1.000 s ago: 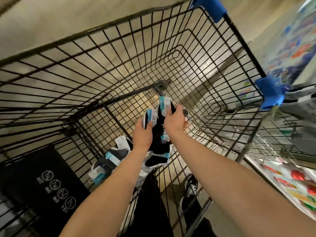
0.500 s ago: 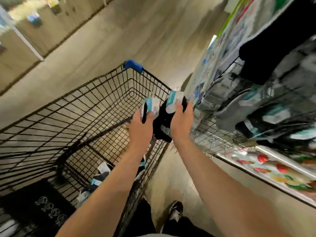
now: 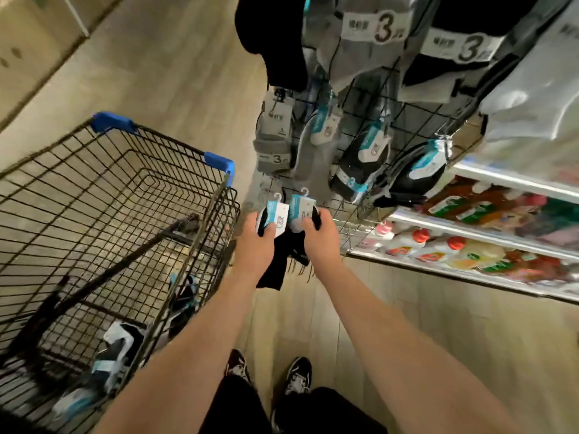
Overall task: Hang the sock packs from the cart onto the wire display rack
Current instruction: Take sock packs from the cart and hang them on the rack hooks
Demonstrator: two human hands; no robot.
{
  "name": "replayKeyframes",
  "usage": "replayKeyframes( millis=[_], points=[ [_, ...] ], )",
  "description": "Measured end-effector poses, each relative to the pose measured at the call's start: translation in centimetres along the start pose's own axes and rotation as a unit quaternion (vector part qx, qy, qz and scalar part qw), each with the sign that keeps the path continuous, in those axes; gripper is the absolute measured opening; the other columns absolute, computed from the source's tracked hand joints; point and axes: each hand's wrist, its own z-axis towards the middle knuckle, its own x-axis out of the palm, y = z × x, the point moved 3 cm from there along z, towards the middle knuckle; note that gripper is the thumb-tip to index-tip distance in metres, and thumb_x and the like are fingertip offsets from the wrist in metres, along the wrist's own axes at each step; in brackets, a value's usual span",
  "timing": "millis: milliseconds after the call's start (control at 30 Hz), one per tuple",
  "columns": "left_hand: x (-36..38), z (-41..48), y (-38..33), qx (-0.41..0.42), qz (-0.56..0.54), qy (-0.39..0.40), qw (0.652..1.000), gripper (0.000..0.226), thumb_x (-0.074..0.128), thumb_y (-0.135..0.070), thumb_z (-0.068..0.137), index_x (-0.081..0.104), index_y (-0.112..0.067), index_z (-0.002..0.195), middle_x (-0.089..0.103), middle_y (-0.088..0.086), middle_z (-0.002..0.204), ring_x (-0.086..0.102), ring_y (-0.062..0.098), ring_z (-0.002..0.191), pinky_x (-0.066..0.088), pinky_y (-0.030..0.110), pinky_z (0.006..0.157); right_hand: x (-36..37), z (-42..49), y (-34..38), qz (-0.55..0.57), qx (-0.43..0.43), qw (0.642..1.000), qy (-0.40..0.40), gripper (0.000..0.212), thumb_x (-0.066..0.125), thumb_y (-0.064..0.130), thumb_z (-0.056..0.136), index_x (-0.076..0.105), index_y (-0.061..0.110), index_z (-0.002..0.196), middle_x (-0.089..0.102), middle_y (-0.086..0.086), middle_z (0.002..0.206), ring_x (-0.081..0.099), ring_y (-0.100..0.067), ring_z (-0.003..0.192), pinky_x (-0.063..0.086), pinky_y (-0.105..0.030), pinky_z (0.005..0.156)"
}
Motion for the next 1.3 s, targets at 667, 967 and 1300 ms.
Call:
replayKeyframes(
  millis=[667,967,1300],
  points=[
    [16.6,17.1,14.2,0.11,-0.128,0.004,0.986,0.052,0.051,-0.041,0.099,0.045,-0.017,0.145,0.053,0.001,0.144,0.048,0.021,0.133,0.039,0.039,0.109,7.1,19.2,-15.2,0.014,-0.035,0.997,-0.062,0.049,0.035,0.031,0.107,0.034,0.019,0.154,0.056,-0.022,0.126,0.056,-0.034,0.107,0.048,-0.04,0.093],
    [18.0,20.3,14.9,0.217,-0.179,-0.005,0.96,0.028,0.055,-0.037,0.097,0.058,-0.039,0.124,0.063,-0.005,0.129,0.057,0.019,0.121,0.043,0.047,0.108,9.1,22.8,-16.3,0.122,-0.159,0.974,-0.106,0.037,0.049,0.019,0.095,0.063,0.025,0.129,0.069,-0.005,0.125,0.065,-0.027,0.112,0.055,-0.044,0.099],
    [18.8,19.8,16.2,0.298,-0.175,-0.004,0.939,0.02,0.056,-0.033,0.101,0.059,-0.033,0.12,0.066,-0.019,0.11,0.059,-0.006,0.105,0.048,0.025,0.092,9.6,20.5,-19.7,0.199,-0.242,0.933,-0.175,0.029,0.055,0.04,0.098,0.064,0.026,0.121,0.061,0.003,0.115,0.059,-0.026,0.113,0.052,-0.035,0.092]
  ],
)
